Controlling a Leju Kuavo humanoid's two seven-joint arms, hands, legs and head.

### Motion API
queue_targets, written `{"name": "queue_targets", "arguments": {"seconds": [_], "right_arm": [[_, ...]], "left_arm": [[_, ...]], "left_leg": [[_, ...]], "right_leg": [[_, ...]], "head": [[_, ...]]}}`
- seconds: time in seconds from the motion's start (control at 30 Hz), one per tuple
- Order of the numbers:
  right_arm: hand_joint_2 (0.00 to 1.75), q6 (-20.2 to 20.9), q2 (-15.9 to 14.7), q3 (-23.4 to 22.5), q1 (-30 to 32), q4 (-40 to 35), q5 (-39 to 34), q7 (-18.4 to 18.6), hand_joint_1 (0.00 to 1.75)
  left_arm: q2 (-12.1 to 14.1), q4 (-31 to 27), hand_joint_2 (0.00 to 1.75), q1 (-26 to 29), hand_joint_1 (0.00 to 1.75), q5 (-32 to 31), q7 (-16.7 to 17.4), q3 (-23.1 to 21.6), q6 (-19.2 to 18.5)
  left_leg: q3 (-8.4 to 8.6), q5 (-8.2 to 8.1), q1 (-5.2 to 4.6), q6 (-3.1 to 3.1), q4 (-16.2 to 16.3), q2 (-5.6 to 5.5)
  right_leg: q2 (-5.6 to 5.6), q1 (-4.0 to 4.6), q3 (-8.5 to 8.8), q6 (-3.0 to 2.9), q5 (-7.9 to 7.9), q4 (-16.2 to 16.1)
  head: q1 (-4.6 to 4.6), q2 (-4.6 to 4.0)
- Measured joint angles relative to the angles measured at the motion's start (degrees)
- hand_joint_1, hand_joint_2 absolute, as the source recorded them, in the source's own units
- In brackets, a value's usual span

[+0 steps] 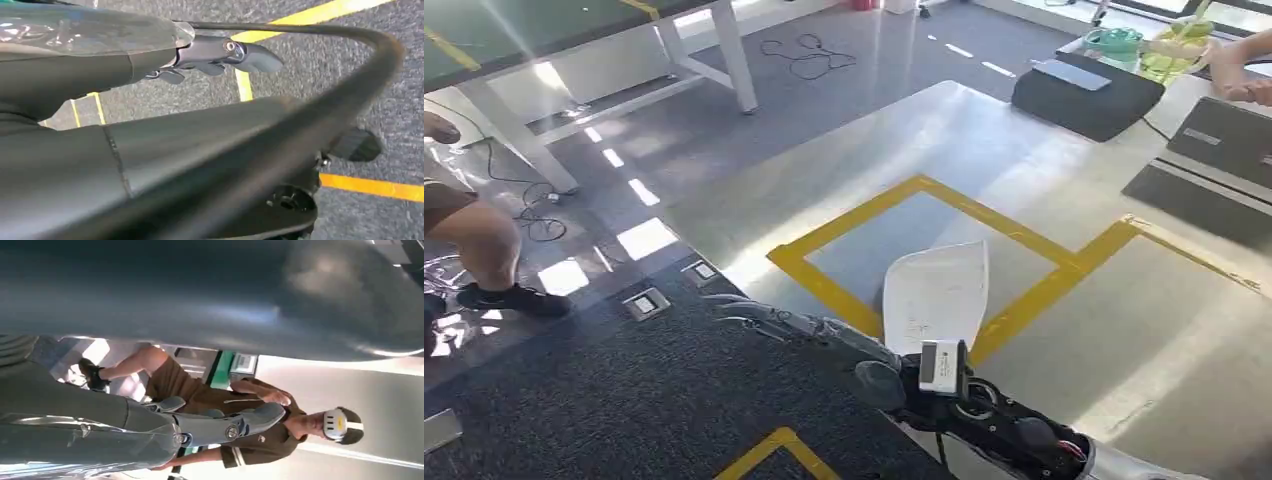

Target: Take the parts from the cabinet and place them on the table.

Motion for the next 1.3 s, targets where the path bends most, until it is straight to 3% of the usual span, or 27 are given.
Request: {"name": "queue_targets", "arguments": {"seconds": [0.07,0.1,0.13,0.17,0.3,0.53,0.8,1.3], "right_arm": [[0.00,0.1,0.0,0.0,0.0,0.0,0.0,0.0,0.00],[0.00,0.1,0.0,-0.1,0.0,0.0,0.0,0.0,0.00],[0.00,0.1,0.0,-0.1,0.0,0.0,0.0,0.0,0.00],[0.00,0.1,0.0,-0.1,-0.1,-0.1,0.0,-0.1,0.00],[0.00,0.1,0.0,-0.1,0.0,-0.1,0.0,-0.1,0.00],[0.00,0.2,0.0,-0.1,0.0,-0.1,0.0,-0.1,0.00],[0.00,0.2,0.0,-0.1,-0.1,-0.1,0.0,-0.1,0.00],[0.00,1.1,0.0,-0.1,-0.3,-0.1,0.0,0.2,0.00]], "left_arm": [[-0.1,0.0,0.00,0.0,0.00,0.0,0.0,0.0,0.0],[-0.2,0.0,0.00,0.0,0.00,0.0,0.0,0.0,0.0],[-0.1,0.0,0.00,-0.1,0.00,0.0,0.0,0.0,0.0],[-0.1,0.0,0.00,-0.2,0.00,0.0,0.0,0.0,0.1],[0.2,0.0,0.00,0.0,0.00,0.0,0.0,0.0,0.1],[0.3,0.0,0.00,-0.1,0.00,0.0,0.0,0.0,0.1],[0.3,0.0,0.00,0.0,0.00,0.0,0.0,0.0,0.1],[0.3,0.0,0.00,0.0,0.00,0.2,-0.2,0.0,0.4]], "left_leg": [[0.74,-0.51,0.09,-0.33,0.2,-0.60],[0.89,-0.85,0.10,-0.62,0.4,-0.84],[0.65,-0.96,-0.24,-0.88,0.7,-1.05],[0.09,-0.94,-0.21,-0.95,1.2,-1.20],[0.19,-0.83,-0.16,-0.86,0.9,-1.21],[0.50,-0.64,-0.08,-1.27,0.2,-1.21],[0.50,-0.63,-0.08,-1.66,0.2,-1.21],[0.48,-0.66,-0.17,-1.64,0.2,-1.21]], "right_leg": [[0.07,-0.15,4.21,-0.05,6.57,-10.2],[0.55,-0.30,6.05,-0.05,8.73,-15.4],[1.08,-0.11,6.48,-0.05,7.95,-16.1],[1.00,-0.32,7.31,-0.56,7.81,-16.9],[1.15,0.01,7.10,-0.58,7.91,-16.9],[1.12,0.12,7.16,-1.39,7.72,-16.9],[1.08,0.12,7.19,-1.48,7.71,-16.9],[1.06,-0.09,7.30,-1.46,7.71,-17.1]], "head": [[0.26,0.00],[0.42,0.00],[0.26,0.00],[0.31,0.00],[-0.13,0.00],[-0.35,0.00],[-0.33,0.00],[-0.33,0.00]]}}
